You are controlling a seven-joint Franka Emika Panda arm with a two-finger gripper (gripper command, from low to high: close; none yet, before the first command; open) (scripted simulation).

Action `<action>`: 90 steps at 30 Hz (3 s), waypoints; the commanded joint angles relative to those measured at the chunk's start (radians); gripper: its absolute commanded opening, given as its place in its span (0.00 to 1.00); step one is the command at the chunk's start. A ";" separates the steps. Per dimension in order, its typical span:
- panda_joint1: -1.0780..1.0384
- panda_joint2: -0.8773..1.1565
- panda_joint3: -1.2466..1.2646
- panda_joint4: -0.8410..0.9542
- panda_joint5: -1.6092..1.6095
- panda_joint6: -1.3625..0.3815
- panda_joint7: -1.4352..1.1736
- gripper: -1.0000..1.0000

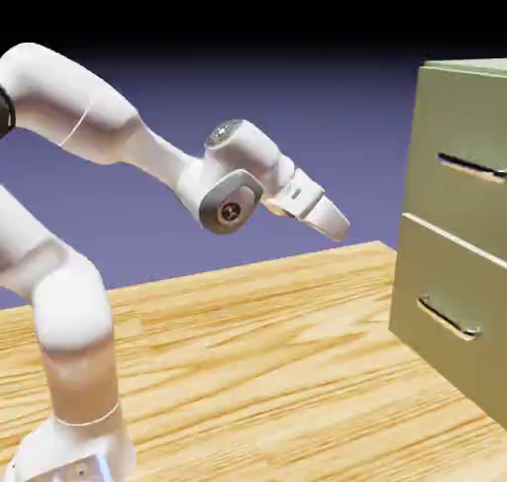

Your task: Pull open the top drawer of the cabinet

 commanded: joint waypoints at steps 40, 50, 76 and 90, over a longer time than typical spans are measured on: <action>-0.806 -0.036 0.674 0.357 1.292 -0.238 -1.740 0.50; -1.008 -0.046 0.843 0.447 1.615 -0.298 -2.175 0.50; -1.532 -0.069 1.281 0.679 2.455 -0.452 -3.305 0.50; -1.880 -0.101 1.574 0.909 2.669 -0.454 -3.551 0.50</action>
